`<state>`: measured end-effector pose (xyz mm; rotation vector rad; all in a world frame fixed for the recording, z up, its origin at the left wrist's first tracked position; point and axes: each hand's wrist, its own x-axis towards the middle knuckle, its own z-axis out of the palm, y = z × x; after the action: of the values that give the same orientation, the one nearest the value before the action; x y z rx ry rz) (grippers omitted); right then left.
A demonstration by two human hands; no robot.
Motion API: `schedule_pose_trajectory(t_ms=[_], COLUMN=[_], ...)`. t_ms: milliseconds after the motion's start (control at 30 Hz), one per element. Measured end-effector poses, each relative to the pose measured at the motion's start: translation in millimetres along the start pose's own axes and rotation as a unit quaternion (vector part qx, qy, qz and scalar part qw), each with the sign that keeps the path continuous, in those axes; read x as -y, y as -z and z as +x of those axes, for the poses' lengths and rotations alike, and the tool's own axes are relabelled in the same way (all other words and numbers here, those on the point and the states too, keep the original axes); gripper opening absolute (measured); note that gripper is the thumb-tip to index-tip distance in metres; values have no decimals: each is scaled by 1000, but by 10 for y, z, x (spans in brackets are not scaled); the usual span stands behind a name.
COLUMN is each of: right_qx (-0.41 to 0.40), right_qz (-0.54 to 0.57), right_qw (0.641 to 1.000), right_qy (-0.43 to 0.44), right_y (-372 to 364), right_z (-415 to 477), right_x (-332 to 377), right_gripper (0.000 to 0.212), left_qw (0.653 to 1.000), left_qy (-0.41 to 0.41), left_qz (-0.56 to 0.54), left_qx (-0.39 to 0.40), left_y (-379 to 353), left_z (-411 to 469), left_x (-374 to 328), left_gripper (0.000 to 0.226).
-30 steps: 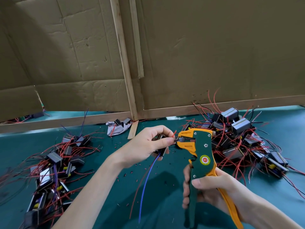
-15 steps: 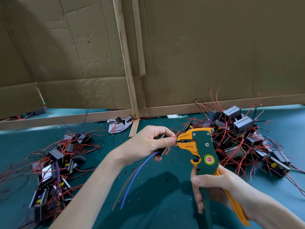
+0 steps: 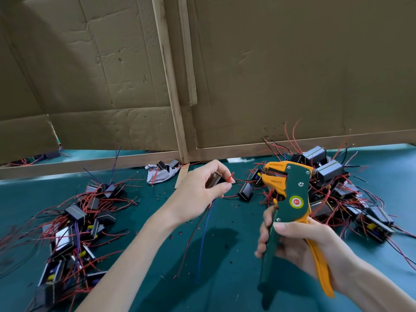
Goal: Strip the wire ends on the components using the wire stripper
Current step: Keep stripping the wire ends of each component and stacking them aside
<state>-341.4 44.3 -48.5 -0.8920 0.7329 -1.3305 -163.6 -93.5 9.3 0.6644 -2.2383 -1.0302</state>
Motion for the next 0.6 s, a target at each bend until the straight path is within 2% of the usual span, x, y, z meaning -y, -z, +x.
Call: schedule_pose_trajectory(t_ms=[133, 267, 600], right_qx=[-14, -26, -26], right_qz=[-26, -37, -84], right_qw=[999, 997, 994], right_qy=[-34, -57, -64], right_y=[-69, -145, -168], right_z=[-6, -29, -62], right_x=[16, -13, 2], right_gripper=[41, 28, 26], left_qw=[997, 993, 991], left_qy=[-52, -89, -97], left_qz=[59, 78, 88], left_qx=[-24, -23, 10], left_y=[-51, -78, -64], left_z=[-21, -45, -44], left_x=[-59, -122, -155], left_gripper=[6, 3, 10])
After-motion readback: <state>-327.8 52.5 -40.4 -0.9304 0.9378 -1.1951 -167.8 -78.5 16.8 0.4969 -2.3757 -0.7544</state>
